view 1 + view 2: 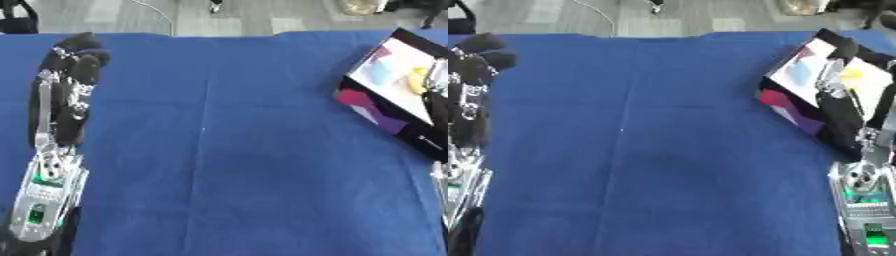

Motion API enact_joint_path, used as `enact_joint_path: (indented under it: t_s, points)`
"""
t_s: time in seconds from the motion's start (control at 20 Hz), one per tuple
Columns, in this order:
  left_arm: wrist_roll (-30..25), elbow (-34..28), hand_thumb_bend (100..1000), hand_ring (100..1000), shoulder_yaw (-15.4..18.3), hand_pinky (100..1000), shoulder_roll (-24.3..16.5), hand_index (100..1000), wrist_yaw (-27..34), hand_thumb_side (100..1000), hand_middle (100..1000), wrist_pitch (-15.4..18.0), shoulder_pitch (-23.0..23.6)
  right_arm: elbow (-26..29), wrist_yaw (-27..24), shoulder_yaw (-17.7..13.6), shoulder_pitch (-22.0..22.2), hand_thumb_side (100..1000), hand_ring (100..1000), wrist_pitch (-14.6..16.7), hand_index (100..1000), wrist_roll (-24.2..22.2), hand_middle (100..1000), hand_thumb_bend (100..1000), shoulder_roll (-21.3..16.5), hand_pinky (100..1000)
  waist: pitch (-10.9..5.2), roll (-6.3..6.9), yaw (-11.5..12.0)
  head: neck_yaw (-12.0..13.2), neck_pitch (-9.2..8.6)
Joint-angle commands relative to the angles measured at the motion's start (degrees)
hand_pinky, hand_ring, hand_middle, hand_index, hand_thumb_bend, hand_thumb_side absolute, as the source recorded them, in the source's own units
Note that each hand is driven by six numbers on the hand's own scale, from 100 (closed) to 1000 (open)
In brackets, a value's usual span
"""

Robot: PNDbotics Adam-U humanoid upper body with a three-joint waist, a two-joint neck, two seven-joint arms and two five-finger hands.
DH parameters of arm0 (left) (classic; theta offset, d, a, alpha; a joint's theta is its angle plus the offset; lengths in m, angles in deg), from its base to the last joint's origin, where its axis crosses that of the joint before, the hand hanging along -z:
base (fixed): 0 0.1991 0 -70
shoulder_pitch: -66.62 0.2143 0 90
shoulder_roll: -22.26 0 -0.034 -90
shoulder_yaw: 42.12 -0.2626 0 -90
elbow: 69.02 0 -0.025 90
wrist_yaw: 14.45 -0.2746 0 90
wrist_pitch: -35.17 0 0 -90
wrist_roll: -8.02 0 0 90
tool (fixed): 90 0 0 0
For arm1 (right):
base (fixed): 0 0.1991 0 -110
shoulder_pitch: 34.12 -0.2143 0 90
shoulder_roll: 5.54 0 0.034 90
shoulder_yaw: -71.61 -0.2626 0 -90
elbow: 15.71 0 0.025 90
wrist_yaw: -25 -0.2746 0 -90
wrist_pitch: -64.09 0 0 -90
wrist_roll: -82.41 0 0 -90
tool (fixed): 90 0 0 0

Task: Pick up the objects with one hand, pass them to the other hand, and then place them into the box on the other side of the table.

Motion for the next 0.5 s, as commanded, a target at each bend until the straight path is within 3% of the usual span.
enact_joint_path:
  t_s: [0.05,0.5]
  points:
    - [0.5,-0.8,578,647,-0.3,749,0.0,758,-0.2,679,658,0.3,-0.2,-0.1,-0.6,0.2,0.1,480,956,0.1,982,0.4,738,100,0.0,576,-0.95,-0.13,-0.2,-0.5,-0.15]
    - [0.8,-0.4,573,644,-0.8,748,0.4,757,0.4,681,655,0.3,0.1,-1.2,-0.7,0.2,0.2,485,957,0.1,984,0.5,735,100,0.1,569,-0.55,0.1,-0.5,-1.6,-0.15]
